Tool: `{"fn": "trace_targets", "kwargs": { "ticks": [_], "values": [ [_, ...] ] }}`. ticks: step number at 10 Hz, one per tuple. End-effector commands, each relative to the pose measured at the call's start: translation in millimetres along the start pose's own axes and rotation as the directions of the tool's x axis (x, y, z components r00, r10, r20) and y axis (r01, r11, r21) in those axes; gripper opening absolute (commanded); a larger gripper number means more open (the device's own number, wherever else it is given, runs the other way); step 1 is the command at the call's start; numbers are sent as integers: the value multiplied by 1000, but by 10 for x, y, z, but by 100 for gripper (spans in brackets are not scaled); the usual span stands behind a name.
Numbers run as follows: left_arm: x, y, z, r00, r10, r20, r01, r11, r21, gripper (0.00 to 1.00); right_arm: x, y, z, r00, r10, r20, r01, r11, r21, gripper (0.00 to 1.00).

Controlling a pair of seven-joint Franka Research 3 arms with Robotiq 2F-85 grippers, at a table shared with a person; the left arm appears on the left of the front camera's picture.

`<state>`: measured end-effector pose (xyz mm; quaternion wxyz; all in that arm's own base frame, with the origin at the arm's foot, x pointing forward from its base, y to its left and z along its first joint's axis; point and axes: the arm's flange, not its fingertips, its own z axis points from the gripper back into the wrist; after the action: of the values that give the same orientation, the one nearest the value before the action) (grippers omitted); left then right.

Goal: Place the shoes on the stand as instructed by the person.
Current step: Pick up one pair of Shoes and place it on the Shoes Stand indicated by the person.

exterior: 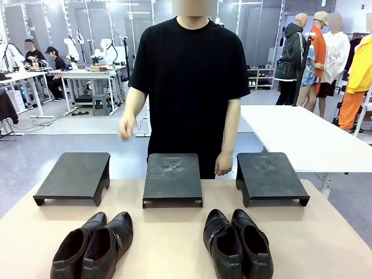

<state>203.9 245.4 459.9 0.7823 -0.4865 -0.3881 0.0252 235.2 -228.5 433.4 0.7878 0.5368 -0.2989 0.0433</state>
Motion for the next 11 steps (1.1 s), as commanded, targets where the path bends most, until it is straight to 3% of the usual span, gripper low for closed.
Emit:
{"fn": "trace_targets", "kwargs": {
  "ticks": [1, 11],
  "values": [
    [18, -5, 4, 1000, -19, 7, 19, 1000, -19, 100, 9, 6, 11, 1000, 13, 13, -13, 1000, 12, 100],
    [18, -5, 4, 1000, -19, 7, 19, 1000, -19, 100, 9, 6, 11, 1000, 13, 13, -13, 1000, 12, 100]
  ]
}}
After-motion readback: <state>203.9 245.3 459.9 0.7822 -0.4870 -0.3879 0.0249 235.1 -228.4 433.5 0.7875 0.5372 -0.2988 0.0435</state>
